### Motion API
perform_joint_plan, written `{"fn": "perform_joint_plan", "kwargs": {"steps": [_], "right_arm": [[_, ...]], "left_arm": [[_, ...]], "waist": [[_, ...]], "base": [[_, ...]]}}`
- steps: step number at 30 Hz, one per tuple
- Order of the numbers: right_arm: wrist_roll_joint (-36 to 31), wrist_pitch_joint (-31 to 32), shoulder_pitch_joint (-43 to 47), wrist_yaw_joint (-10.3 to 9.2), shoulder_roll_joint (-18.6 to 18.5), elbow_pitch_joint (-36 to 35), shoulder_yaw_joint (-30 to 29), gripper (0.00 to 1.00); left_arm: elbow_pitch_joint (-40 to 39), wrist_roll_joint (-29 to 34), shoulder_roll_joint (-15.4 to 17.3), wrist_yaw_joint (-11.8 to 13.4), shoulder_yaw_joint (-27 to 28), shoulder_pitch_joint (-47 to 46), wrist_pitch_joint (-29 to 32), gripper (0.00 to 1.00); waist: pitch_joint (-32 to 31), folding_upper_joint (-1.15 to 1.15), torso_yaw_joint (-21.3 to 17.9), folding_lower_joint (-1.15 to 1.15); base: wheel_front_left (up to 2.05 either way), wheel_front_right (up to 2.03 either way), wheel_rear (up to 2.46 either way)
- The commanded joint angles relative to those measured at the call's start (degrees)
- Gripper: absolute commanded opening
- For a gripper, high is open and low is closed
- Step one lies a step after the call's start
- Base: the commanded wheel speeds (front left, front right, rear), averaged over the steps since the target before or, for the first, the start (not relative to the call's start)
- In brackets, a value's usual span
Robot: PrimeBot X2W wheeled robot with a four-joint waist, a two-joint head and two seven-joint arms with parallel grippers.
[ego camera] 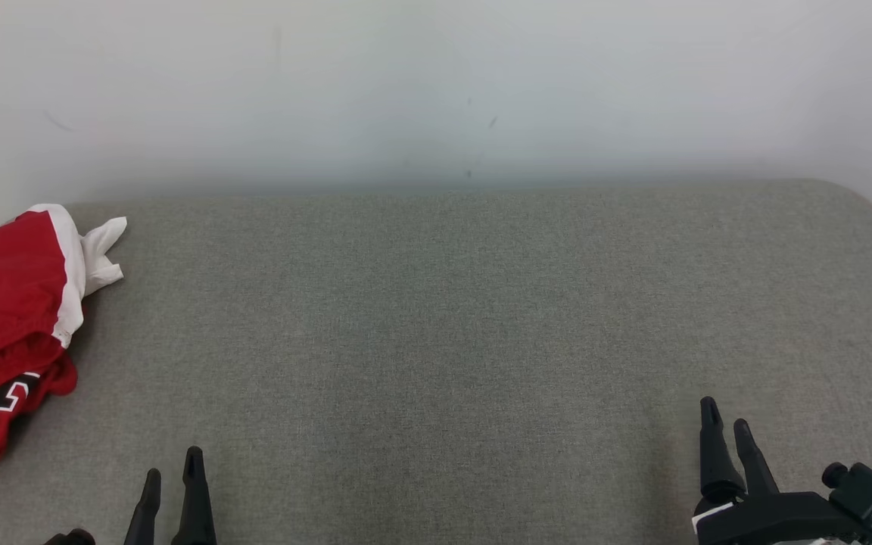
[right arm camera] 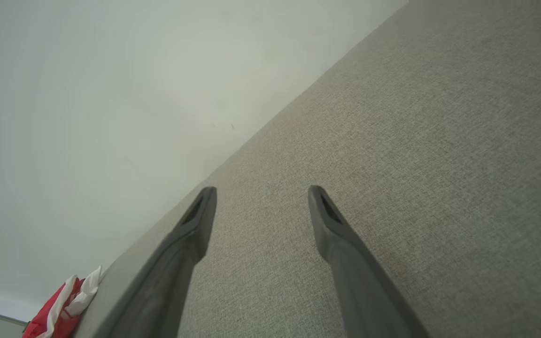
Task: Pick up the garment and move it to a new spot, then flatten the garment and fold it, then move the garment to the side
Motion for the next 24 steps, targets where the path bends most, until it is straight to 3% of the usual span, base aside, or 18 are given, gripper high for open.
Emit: {"fn": "perform_joint_plan", "kwargs": {"steps": [1,24], "right_arm": [[-3.68,-0.77,-1.23,0.02,-0.36,-0.25,0.88,1.0],[-21.4,-4.17,-2.54,0.02,-0.37,0.47,4.31,1.0]], "left_arm": [[-1.22,3.6,0.97,1.0,-0.38,0.48,-0.78,1.0],[-3.38,18.29,5.56,8.15,-4.42,2.11,-4.04,1.0]], "waist": [[-0.01,0.0,-0.01,0.0],[-0.19,0.0,-0.16,0.0]], "base": [[0.0,0.0,0.0],[0.0,0.0,0.0]]}}
